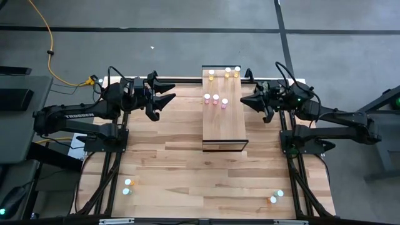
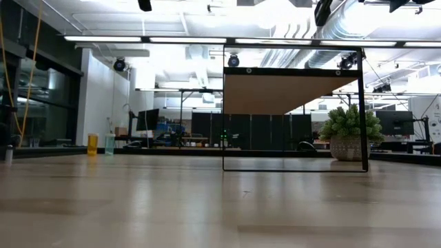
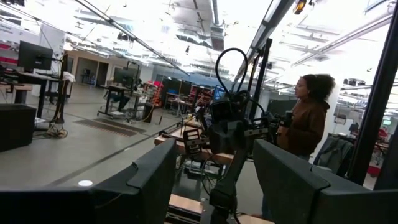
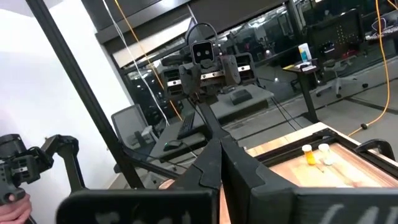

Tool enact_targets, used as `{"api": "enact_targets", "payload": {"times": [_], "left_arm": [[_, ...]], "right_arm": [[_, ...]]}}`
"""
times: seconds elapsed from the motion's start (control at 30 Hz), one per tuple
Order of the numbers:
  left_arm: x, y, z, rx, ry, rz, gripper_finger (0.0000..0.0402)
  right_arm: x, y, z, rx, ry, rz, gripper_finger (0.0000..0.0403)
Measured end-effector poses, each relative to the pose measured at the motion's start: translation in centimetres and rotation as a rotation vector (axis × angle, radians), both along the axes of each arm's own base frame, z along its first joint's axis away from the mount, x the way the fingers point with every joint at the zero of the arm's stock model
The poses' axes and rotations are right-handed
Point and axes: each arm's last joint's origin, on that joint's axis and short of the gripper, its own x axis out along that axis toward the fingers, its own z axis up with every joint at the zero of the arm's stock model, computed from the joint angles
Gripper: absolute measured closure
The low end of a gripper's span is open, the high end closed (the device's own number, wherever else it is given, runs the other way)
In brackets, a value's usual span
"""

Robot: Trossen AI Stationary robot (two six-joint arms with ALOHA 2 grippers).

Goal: Pick and place medicine bottles onto shelf by color
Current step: Put the top blue pill bottle on the shelf

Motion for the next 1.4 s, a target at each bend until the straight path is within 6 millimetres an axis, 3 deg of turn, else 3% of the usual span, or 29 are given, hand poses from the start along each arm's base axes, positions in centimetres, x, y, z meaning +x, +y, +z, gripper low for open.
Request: {"api": "enact_targets", "payload": {"times": [0.63,0.8,1.07,1.23,1.4], "left_arm": [[0.3,0.3,0.2,-0.057,0.005,0.056,0.02],[1.5,1.3,1.0,-0.1,0.198,0.146,0.0199],[2.4,5.4,1.6,-0.173,0.64,0.284,0.016],[1.4,8.9,1.0,-0.274,0.91,0.422,0.011],[-0.7,13.1,-1.4,-0.513,1.112,0.607,0.0081]], "right_arm": [[0.1,0.0,-0.4,0.02,0.037,0.001,0.0403],[0.1,0.0,-0.4,0.02,0.037,0.001,0.0402],[0.1,0.0,-0.4,0.021,0.04,0.001,0.0402],[0.1,0.0,-0.5,0.025,0.05,0.001,0.0402],[0.1,0.0,-0.5,0.025,0.051,0.001,0.0402]]}}
